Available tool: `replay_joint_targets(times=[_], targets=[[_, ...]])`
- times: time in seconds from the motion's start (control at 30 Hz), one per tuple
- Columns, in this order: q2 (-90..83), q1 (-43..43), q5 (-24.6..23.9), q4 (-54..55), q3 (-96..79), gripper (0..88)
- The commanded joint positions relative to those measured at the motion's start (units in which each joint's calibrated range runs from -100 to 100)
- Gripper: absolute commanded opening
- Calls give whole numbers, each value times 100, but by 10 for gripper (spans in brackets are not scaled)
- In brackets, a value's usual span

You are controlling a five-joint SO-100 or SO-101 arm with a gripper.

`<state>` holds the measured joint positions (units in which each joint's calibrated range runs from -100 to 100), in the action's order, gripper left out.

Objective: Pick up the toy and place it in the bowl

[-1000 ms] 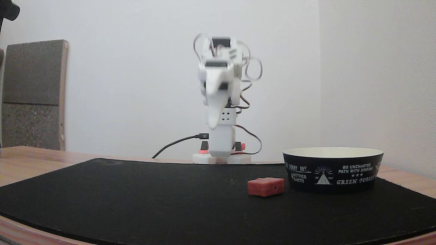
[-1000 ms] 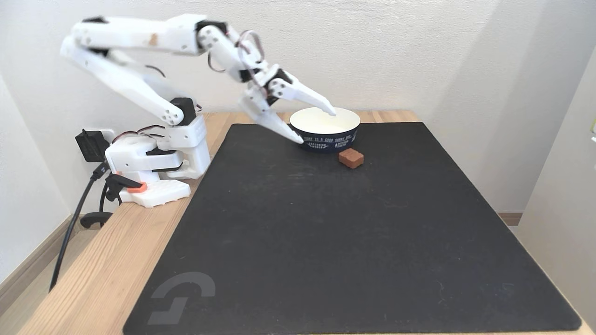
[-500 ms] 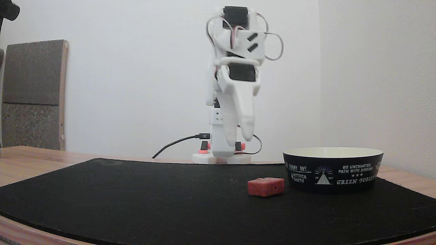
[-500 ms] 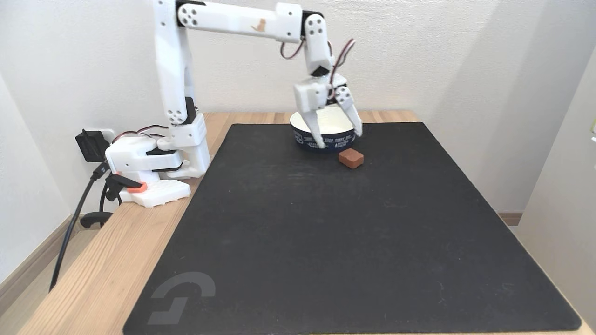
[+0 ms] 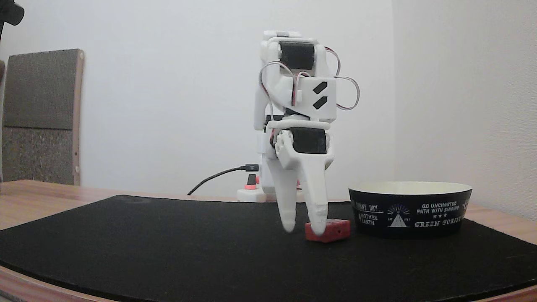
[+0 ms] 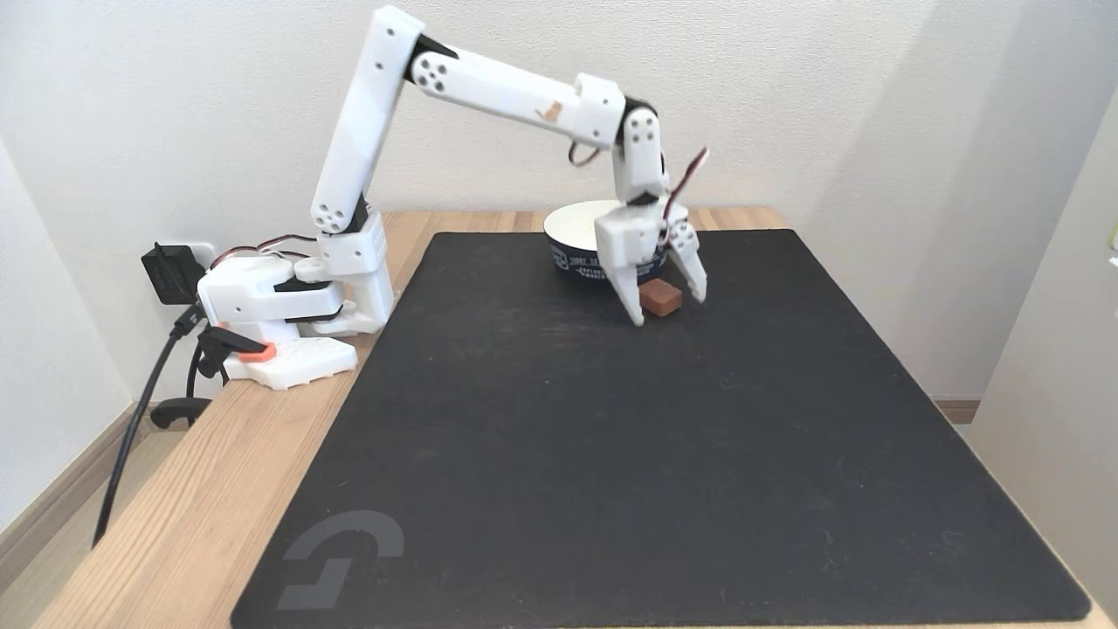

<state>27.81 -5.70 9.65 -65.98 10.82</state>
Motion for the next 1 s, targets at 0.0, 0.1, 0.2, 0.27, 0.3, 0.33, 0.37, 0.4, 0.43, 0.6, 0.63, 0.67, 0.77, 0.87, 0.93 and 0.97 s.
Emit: replay_joint_targets(times=[0.0, 0.1, 0.2, 0.27, 0.3, 0.33, 0.37, 0.4, 0.43, 0.6, 0.63, 0.67, 0.77, 0.87, 0.93, 0.97], targets=[[183, -271, 11, 247, 185, 319], [299, -505, 11, 340, 185, 319], [341, -697, 11, 366, 185, 319], [349, -731, 11, 374, 185, 317], [349, -731, 11, 374, 167, 315], [349, -714, 11, 366, 131, 315], [358, -705, 11, 349, 113, 313], [374, -697, 11, 332, 103, 313], [424, -680, 11, 323, 103, 313], [658, -605, -36, 290, 185, 274], [658, -605, -41, 290, 185, 180], [658, -605, -41, 298, 185, 126], [675, -613, -47, 323, 185, 14], [650, -572, -47, 340, 185, 24], [616, -563, -47, 357, 194, 23], [525, -480, -47, 357, 320, 23]])
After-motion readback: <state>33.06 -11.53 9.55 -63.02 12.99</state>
